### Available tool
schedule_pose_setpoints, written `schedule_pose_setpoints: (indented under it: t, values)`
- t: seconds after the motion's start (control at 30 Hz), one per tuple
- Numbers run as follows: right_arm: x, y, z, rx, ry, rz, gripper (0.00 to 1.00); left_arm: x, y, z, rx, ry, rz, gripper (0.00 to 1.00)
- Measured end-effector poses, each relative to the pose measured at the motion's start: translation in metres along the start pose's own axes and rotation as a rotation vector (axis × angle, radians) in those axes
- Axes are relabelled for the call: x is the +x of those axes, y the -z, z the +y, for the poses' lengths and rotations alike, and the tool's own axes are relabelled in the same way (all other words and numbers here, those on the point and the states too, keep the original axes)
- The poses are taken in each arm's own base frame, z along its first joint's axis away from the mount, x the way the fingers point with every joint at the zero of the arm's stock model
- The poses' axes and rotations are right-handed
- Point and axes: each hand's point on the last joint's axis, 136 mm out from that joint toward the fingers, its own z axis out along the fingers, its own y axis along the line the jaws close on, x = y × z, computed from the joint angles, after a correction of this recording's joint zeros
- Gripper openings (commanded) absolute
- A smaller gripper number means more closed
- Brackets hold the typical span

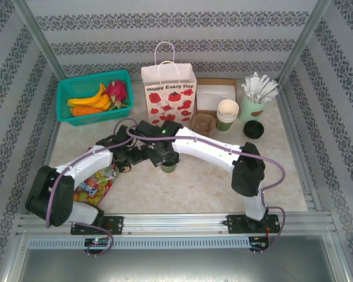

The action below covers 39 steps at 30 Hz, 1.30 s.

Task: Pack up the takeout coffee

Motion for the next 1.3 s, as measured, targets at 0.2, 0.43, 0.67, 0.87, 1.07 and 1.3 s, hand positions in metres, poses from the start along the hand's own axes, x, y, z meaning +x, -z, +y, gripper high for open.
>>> schedule_pose_setpoints:
  t: [0.2, 0.43, 0.67, 0.87, 1.07, 1.3]
  values:
    - [0.000, -0.003, 0.000, 0.003, 0.000, 0.006, 0.10, 0.000, 0.000, -0.005, 0.026, -0.001, 0.006, 1.00]
    - [0.002, -0.006, 0.002, 0.005, 0.004, 0.009, 0.10, 0.001, -0.002, -0.006, 0.030, -0.001, 0.013, 1.00]
    - [0.003, -0.012, 0.002, 0.003, 0.003, 0.006, 0.10, 0.001, -0.002, -0.006, 0.034, -0.002, 0.014, 0.99]
    - [0.002, -0.011, 0.003, -0.011, -0.006, -0.004, 0.16, 0.002, -0.002, -0.007, 0.034, -0.002, 0.015, 1.00]
    - [0.001, -0.009, 0.002, -0.045, -0.018, 0.015, 0.27, 0.000, -0.001, -0.008, 0.036, -0.011, 0.011, 1.00]
    - [0.001, -0.006, -0.001, -0.065, -0.037, 0.036, 0.33, -0.003, 0.002, -0.012, 0.045, -0.027, -0.002, 1.00]
